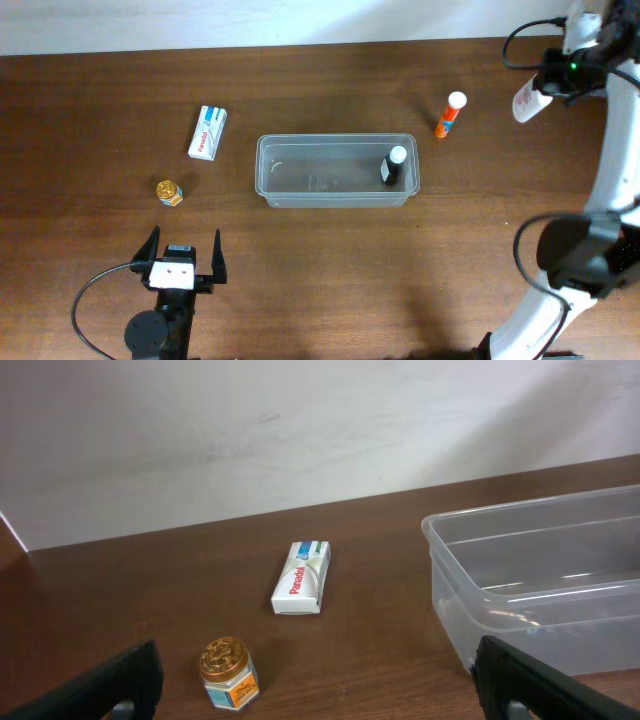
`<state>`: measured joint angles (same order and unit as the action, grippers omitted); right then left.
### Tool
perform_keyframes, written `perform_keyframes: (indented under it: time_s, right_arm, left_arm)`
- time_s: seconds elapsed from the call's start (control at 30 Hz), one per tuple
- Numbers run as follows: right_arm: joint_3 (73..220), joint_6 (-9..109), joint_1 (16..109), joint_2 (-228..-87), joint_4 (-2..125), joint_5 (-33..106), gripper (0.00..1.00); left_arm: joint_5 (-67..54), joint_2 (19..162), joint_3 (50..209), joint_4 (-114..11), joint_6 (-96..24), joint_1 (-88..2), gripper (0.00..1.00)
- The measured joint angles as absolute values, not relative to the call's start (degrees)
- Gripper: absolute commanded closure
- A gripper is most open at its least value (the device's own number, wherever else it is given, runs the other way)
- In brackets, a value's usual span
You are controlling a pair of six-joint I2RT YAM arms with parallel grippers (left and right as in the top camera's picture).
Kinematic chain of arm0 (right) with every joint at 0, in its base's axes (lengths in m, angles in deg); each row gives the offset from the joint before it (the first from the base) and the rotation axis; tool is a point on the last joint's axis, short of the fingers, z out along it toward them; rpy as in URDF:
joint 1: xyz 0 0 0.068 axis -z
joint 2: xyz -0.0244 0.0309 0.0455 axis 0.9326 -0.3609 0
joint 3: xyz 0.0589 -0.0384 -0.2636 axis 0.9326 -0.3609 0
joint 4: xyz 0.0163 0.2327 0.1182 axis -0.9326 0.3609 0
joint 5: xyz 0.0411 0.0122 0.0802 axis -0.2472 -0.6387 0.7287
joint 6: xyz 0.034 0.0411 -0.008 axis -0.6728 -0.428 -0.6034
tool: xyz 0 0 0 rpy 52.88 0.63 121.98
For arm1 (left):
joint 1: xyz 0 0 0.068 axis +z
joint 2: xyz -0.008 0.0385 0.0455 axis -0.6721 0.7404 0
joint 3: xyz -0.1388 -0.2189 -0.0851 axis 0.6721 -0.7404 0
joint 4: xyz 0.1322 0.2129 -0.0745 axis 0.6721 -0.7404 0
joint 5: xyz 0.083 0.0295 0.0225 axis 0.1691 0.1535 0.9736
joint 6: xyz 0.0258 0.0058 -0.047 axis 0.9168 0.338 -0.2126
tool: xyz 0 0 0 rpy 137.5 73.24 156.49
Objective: Pack container
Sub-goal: 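Lower the right gripper and grasp the white spray bottle, then carry the spray bottle with the right gripper over the container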
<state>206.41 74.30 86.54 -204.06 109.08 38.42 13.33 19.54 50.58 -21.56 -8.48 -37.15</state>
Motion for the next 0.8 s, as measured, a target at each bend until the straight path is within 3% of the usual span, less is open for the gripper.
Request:
perform_keyframes:
  time_s: [0.43, 0.8]
  right_arm:
    - [206.80, 72.16, 85.42, -193.11, 123.42, 45.44, 0.82]
    - [206.80, 69.97, 68.57, -193.08, 123.27, 48.22, 0.82]
  left_arm:
    - [13.33, 19.54, 50.58, -21.54, -8.48, -37.15, 0.01]
    - [13.31, 19.54, 50.58, -21.54, -8.48, -37.15, 0.01]
